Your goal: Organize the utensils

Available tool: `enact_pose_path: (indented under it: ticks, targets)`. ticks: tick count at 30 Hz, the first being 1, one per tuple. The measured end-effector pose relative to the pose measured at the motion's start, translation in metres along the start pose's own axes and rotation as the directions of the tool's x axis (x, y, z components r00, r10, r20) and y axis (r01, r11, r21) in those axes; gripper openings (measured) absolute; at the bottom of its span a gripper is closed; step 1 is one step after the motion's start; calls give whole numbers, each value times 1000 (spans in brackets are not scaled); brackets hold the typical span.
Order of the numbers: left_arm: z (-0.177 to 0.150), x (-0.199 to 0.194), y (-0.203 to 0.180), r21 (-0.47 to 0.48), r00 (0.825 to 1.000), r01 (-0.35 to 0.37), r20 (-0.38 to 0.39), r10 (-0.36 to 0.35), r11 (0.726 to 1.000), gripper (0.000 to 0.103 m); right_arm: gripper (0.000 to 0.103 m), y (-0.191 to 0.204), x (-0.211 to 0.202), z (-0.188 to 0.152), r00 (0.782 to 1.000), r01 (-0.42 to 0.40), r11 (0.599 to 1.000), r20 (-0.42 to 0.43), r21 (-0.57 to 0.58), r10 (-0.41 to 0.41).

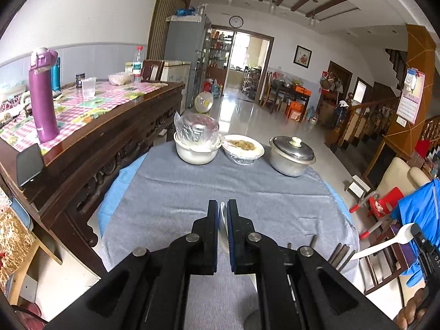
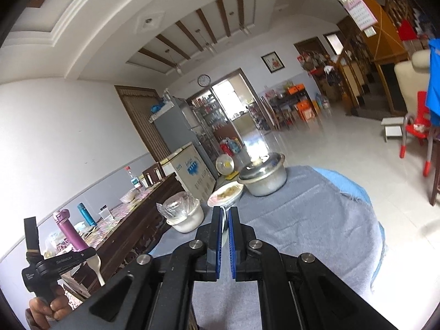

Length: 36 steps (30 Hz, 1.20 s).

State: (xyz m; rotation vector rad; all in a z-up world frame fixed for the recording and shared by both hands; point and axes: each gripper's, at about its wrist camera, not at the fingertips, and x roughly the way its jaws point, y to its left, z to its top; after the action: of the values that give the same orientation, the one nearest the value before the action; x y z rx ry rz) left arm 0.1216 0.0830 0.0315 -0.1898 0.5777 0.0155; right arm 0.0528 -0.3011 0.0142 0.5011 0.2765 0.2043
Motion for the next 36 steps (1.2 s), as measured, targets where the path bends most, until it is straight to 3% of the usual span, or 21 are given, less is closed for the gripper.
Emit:
enact_pose_path:
  ticks: [18, 36]
  targets:
    - [-18, -41, -32, 60, 998, 19, 55, -23, 998, 6, 5, 19, -69, -4, 996, -16, 998, 89, -56, 21]
    - [-28, -49, -43, 85, 998, 30, 44, -34, 996, 6, 5, 33, -84, -16, 996, -36, 993, 78, -109, 44]
